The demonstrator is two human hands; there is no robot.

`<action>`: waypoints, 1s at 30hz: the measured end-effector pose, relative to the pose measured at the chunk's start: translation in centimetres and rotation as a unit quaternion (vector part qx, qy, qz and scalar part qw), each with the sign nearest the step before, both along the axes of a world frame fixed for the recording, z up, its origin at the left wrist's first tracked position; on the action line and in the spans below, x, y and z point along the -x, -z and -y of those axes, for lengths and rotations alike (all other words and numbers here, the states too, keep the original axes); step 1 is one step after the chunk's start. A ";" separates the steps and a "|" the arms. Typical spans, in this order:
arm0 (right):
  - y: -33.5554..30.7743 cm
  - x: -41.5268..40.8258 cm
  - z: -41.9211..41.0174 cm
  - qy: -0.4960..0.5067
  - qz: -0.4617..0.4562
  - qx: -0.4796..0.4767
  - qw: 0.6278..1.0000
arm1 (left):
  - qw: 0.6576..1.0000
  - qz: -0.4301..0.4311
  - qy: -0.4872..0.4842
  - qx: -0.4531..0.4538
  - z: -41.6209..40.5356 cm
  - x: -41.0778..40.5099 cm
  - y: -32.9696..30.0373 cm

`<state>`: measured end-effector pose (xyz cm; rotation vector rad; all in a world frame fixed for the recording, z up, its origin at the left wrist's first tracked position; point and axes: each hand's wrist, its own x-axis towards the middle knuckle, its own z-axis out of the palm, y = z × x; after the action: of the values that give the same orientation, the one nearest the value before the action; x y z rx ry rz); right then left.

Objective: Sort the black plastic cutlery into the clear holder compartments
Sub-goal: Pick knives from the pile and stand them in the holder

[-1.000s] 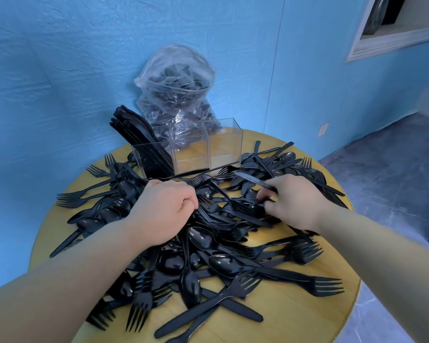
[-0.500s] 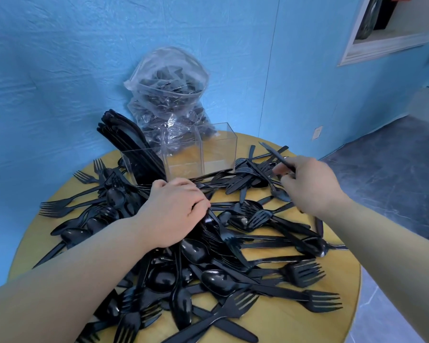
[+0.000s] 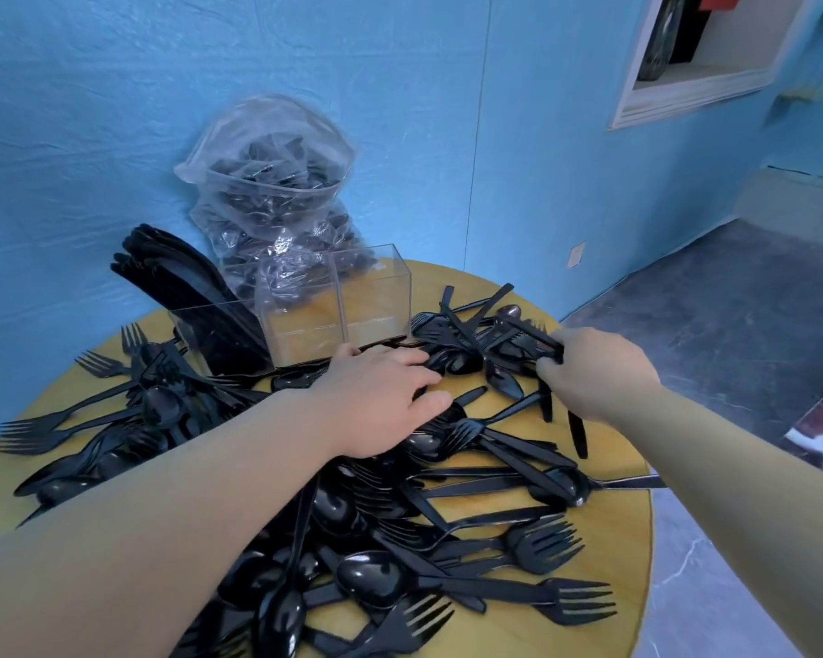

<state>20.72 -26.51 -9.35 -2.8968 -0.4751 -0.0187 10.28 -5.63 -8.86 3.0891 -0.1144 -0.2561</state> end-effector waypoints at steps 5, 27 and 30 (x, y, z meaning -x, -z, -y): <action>0.1 0.5 0.0 -0.032 -0.010 -0.017 0.999 | 1.000 0.019 -0.006 0.002 -1.3 1.4 -0.6; -3.3 6.6 -3.7 -0.199 0.023 -0.091 0.976 | 0.953 0.213 -0.139 0.162 -4.8 8.0 -3.4; -4.1 8.4 -5.0 -0.260 0.026 -0.110 0.959 | 0.933 0.199 -0.161 0.253 -4.0 8.5 -4.4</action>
<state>12.33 -21.50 -5.26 -2.4768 -1.1480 -0.0641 1.79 -1.63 -4.43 2.5410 0.2708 0.3600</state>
